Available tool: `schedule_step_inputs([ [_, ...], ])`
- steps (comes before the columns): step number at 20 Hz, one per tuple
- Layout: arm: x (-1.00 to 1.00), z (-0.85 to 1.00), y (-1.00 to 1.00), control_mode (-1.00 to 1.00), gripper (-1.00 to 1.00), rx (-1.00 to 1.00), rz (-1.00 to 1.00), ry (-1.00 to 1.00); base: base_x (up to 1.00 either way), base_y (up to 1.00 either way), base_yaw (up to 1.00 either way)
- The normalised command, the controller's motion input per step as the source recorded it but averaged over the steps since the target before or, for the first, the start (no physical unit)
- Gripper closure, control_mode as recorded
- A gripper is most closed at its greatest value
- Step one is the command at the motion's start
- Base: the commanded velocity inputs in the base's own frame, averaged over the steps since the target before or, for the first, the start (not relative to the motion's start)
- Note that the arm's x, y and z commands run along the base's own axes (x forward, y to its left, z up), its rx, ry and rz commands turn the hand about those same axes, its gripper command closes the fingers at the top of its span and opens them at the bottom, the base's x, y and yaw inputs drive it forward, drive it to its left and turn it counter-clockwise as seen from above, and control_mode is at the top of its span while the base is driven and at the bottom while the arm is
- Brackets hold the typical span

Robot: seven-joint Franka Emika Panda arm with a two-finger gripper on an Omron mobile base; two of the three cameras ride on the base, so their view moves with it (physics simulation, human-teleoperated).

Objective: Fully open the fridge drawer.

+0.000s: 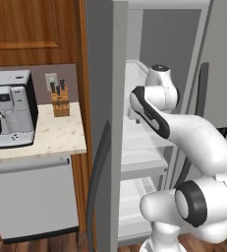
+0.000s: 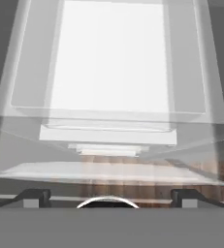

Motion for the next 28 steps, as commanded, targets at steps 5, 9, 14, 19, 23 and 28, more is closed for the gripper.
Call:
schedule_step_inputs([
  [5,-1.0,-0.54,0.0,-1.0,-1.0,-0.05,0.0,0.13,0.0,0.0,0.0],
  [9,-1.0,-0.51,-0.07,-1.0,-1.0,-0.01,0.0,0.1,0.0,0.0,0.0],
  [14,-1.0,-0.41,-0.16,-1.0,-1.0,0.0,0.0,0.04,0.0,0.0,0.0],
  [19,-1.0,0.01,-0.14,-1.0,-1.0,0.04,0.02,-0.14,0.0,0.0,0.0],
  [23,-1.0,0.72,0.0,-1.0,-1.0,0.14,0.04,-0.44,0.0,0.0,0.0],
  [28,-0.73,1.0,0.05,-1.0,-1.0,0.11,0.02,-0.61,0.0,0.0,0.0],
])
